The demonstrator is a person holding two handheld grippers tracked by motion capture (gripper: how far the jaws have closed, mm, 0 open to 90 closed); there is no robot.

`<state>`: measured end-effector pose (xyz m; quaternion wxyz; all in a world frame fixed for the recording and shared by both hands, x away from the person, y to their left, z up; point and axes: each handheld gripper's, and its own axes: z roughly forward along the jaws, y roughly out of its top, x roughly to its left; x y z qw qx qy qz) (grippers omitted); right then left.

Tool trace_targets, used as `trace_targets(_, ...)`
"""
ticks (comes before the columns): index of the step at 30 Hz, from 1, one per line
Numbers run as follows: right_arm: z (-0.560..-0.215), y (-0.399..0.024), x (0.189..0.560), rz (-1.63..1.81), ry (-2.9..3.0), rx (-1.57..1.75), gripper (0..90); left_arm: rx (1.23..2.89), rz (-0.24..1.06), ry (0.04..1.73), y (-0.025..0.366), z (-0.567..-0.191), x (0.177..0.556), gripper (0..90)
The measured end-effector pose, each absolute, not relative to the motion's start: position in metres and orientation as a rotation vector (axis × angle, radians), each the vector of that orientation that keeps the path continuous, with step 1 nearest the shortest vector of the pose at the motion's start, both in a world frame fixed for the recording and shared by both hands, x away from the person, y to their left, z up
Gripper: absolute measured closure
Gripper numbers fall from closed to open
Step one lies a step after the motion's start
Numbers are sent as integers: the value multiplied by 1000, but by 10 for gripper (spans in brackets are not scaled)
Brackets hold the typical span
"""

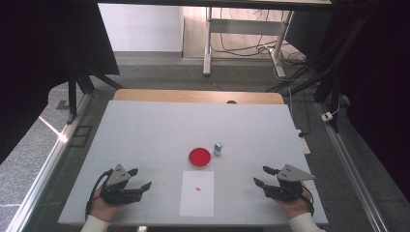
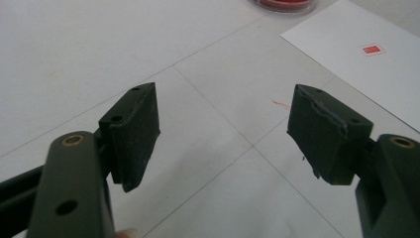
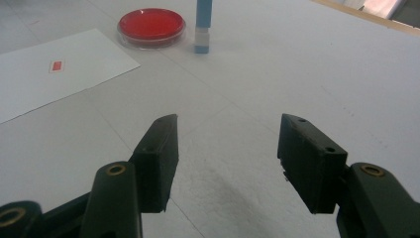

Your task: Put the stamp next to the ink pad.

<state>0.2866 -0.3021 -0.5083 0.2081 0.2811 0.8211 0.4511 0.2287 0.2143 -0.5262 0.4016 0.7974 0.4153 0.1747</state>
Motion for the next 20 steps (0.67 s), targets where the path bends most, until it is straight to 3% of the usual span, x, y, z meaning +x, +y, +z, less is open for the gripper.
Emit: trace_targets(20,-509,-301,287,1254,2296,779,411,2016,447,1054,214,-526,229,278)
